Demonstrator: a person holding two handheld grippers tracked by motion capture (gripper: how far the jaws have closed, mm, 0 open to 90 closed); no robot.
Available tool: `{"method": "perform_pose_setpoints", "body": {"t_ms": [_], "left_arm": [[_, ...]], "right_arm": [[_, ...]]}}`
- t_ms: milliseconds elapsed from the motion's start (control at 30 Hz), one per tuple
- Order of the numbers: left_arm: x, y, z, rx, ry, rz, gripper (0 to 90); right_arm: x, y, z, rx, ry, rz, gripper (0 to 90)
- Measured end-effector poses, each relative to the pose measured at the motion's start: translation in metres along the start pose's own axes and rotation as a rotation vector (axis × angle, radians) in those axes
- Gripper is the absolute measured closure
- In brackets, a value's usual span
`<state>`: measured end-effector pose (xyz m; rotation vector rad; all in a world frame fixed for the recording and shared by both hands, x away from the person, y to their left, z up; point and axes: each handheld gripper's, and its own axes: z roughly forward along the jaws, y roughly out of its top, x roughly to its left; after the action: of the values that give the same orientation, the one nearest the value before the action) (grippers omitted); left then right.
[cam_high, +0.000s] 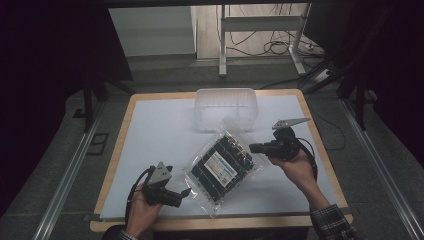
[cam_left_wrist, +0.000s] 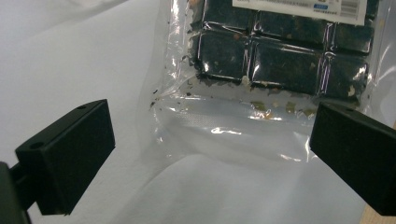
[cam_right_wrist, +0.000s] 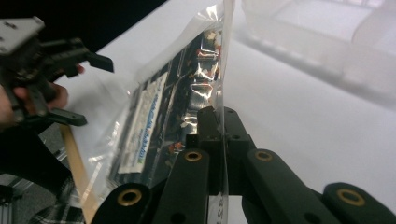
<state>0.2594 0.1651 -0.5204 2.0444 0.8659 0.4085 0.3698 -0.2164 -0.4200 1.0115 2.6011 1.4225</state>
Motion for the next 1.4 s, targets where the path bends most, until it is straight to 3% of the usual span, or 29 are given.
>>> {"method": "perform_pose_setpoints", "body": {"t_ms": [500,833,1167,1400], "left_arm": [[-0.001,0.000,0.000,-0.008,0.011,0.026,0.0],[-0.001,0.000,-0.002,-0.021,0.010,0.018,0.0],[-0.001,0.000,-0.001,-0.027,-0.005,0.021,0.0],[-0.002,0.001,-0.001,-0.031,-0.022,0.018,0.0]], "right_arm": [[0.021,0.042,-0.025,-0.061,0.054,-0.047,89.0],[0.030,0.063,-0.035,-0.095,0.078,-0.069,89.0],[0.024,0.083,-0.040,-0.116,0.026,-0.077,89.0],[0.017,0.094,-0.042,-0.148,0.034,-0.068,89.0]]}}
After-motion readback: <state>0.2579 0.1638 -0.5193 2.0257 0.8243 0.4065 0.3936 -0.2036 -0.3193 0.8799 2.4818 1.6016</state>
